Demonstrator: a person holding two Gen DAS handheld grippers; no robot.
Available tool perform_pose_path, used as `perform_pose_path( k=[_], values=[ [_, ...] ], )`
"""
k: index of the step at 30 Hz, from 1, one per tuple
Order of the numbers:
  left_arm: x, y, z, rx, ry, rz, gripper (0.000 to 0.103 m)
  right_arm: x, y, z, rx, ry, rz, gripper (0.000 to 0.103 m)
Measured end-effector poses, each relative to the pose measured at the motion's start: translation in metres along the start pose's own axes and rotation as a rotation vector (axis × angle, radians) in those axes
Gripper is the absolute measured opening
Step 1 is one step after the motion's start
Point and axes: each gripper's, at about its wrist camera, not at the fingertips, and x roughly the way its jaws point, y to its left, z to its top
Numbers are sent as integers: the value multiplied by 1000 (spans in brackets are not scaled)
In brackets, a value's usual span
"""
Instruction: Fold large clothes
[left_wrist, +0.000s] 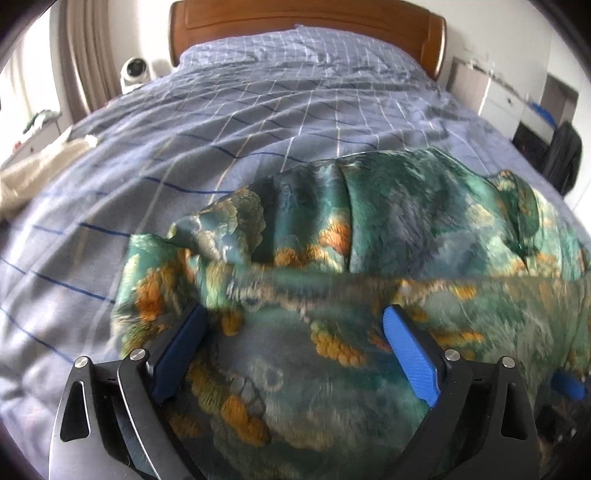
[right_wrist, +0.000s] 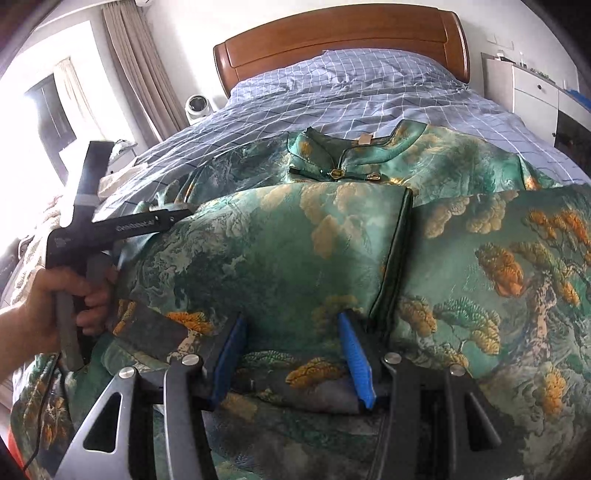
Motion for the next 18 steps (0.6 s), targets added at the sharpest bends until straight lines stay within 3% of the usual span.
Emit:
perform_pose_path(
  k=[2, 5, 8, 9, 12, 15, 18],
  values=[
    [-23, 1, -4, 12, -1, -9, 97, -1, 2, 2, -5, 1, -4, 54],
    [-70, 3, -23, 36, -13, -90, 97, -14, 7, 5, -15, -5, -20, 54],
    [-122, 3, -55, 104, -32, -134, 99, -48, 18, 3, -19, -11, -116, 56],
    [-138, 2, -68, 136, -36, -138, 99, -67, 20, -1, -23, -27, -98, 56],
    [-174, 0, -101, 195, -40, -147, 99, -115, 20, -24, -49, -42, -70, 63],
    [-198, 1, -138, 169, -32, -163, 100, -157, 15, -61, -91, -16, -152, 65],
    [-197, 1, -166, 118, -25, -166, 101, -184, 10, -96, -100, 14, -225, 65]
  ],
)
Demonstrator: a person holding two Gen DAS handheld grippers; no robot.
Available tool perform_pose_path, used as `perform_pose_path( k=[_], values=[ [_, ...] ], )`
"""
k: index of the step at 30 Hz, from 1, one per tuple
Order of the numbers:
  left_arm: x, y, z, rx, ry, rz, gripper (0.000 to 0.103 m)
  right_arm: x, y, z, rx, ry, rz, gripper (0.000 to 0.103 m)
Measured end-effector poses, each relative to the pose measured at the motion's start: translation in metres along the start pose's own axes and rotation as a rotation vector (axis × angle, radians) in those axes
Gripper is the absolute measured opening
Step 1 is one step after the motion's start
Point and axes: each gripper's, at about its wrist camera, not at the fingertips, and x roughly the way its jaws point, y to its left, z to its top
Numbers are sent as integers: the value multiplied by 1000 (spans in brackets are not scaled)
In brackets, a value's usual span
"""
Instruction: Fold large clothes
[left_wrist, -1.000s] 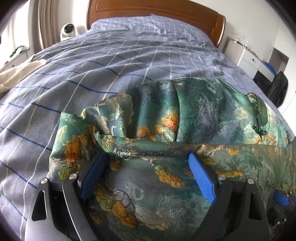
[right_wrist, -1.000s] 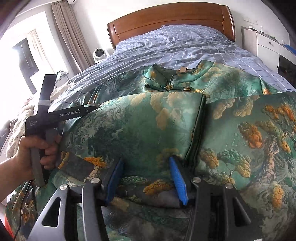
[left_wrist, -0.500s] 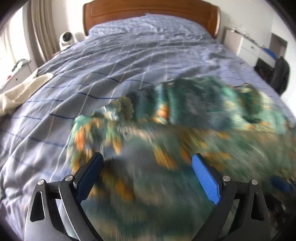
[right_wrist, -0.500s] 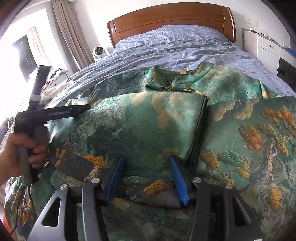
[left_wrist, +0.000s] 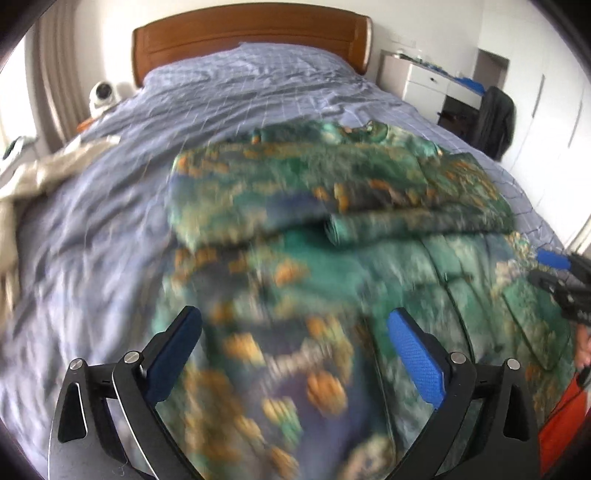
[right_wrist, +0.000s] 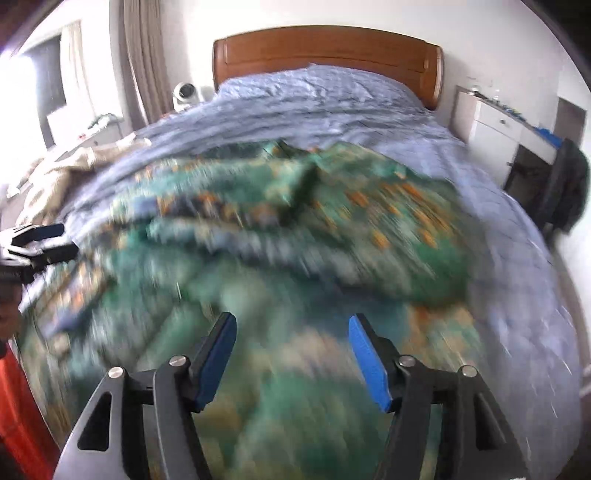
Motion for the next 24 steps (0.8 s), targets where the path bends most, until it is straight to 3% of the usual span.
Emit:
perform_pose_path(
  k=[4, 7, 10, 13, 24],
  values=[
    [31, -15, -40, 53, 8, 95, 101, -15, -3, -41, 40, 17, -30, 65],
    [39, -19, -50, 77, -44, 108, 102, 3, -10, -70, 104, 64, -23, 66],
    [41, -15, -52, 58, -68, 73, 102, 14, -16, -94, 142, -53, -2, 68],
    [40, -13, -58, 55, -105, 75, 102, 16, -16, -103, 138, -118, -2, 68],
    [39, -17, -64, 71, -142, 102, 103, 18, -14, -103, 127, -119, -13, 68]
  ],
)
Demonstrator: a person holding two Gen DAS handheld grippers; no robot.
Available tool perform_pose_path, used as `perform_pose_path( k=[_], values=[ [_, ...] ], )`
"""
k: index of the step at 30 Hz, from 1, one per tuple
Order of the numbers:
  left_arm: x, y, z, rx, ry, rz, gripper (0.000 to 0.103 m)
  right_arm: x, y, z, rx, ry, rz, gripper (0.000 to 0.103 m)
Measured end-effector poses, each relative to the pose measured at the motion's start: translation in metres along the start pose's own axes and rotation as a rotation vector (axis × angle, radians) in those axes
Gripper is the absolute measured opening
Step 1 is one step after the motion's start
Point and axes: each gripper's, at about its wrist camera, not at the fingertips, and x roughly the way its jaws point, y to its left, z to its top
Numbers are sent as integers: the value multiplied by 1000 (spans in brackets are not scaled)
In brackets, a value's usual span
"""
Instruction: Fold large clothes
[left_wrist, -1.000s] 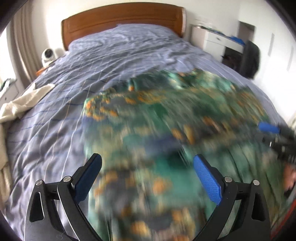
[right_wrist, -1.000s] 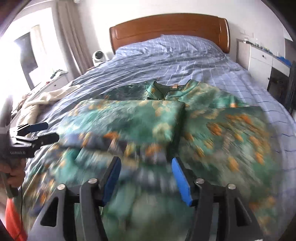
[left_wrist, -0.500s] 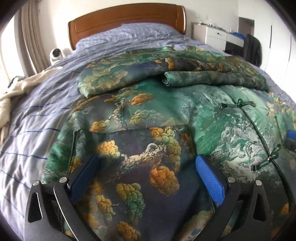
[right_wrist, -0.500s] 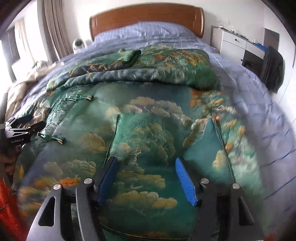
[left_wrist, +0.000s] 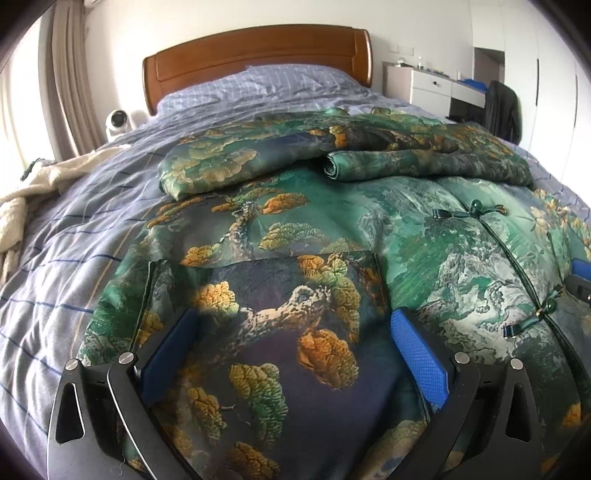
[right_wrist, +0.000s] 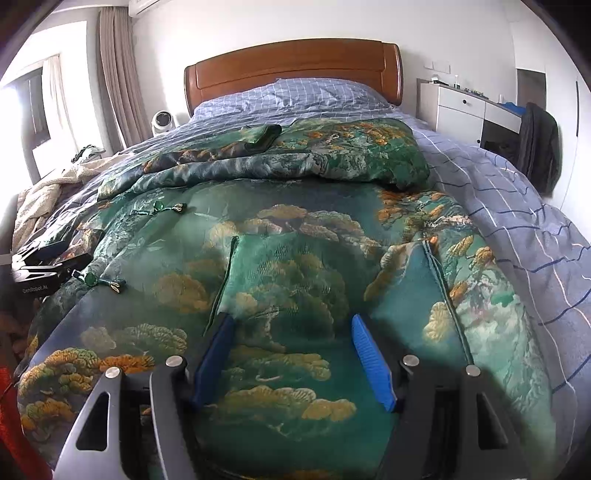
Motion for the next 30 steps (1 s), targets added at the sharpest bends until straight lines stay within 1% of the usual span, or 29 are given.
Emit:
perform_pose_path(
  k=[6, 13, 17, 20, 24, 26, 27, 28, 29, 30],
  values=[
    [1, 0, 1, 1, 1, 1, 102, 0, 0, 1, -5, 10, -7, 68],
    [-1, -1, 1, -3, 21, 9, 102, 2, 2, 3, -8, 20, -14, 68],
    [-1, -1, 5, -12, 58, 12, 102, 2, 2, 4, -8, 28, -18, 68],
    [-4, 0, 8, -29, 100, 12, 102, 2, 3, 6, -6, 50, -25, 68],
    [-17, -1, 7, -35, 160, -24, 102, 0, 7, 12, 1, 96, -63, 68],
    [-33, 0, 6, -30, 184, -64, 102, -4, 10, 15, 13, 117, -93, 68],
    [-43, 2, 5, -41, 180, -85, 102, -8, 11, 17, 29, 127, -108, 68],
    [-59, 8, 6, -75, 163, -116, 102, -15, 11, 19, 52, 128, -115, 68],
    [-68, 12, 8, -102, 153, -135, 102, -20, 10, 21, 71, 123, -110, 68],
    [-83, 23, 10, -150, 138, -163, 102, -30, 8, 23, 101, 112, -90, 68]
  ],
)
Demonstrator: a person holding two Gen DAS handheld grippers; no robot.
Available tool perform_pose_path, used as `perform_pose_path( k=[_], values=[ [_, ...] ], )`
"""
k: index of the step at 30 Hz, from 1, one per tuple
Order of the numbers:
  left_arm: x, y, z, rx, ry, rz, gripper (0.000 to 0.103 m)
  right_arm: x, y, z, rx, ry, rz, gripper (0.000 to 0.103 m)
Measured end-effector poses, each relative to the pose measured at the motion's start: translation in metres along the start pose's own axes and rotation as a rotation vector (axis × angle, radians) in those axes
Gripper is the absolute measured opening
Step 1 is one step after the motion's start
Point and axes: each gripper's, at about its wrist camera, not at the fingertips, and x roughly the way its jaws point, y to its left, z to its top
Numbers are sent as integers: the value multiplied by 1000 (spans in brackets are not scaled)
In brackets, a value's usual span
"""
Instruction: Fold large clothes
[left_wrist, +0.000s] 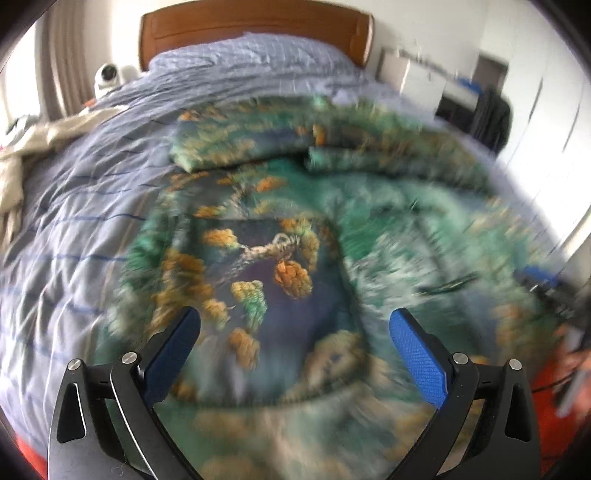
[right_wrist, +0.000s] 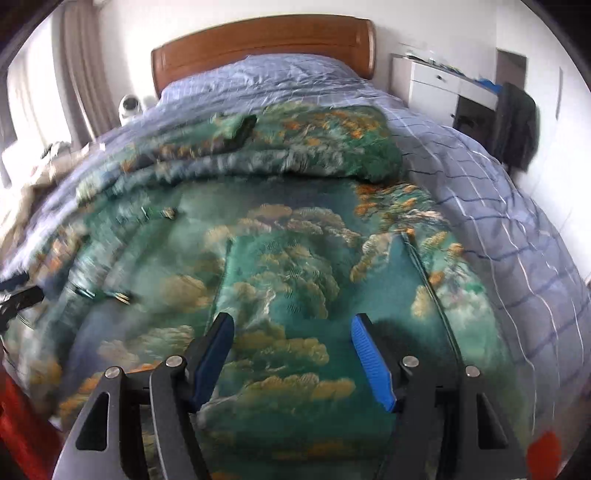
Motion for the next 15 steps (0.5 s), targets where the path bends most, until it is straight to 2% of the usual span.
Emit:
perform_pose_path(
  k=[3, 6, 9, 10, 13, 15],
  values=[
    [-35, 24, 7, -80, -59, -17, 102, -28, -13, 4, 50, -36, 37, 68],
    [-54, 64, 10, -128, -75, 70, 102, -51, -32, 11, 29, -49, 8, 68],
    [-45, 103, 2, -163, -23, 216, 102, -61, -59, 14, -2, -19, -31, 68],
    [-38, 117, -3, -184, 15, 237, 102, -62, -69, 14, -11, 2, -47, 68],
    [-20, 132, -16, -223, 110, 153, 102, -60, -99, 11, -11, 89, -93, 68],
    [-11, 129, -20, -212, 127, 118, 102, -61, -112, 6, 17, 128, -53, 68]
  ],
)
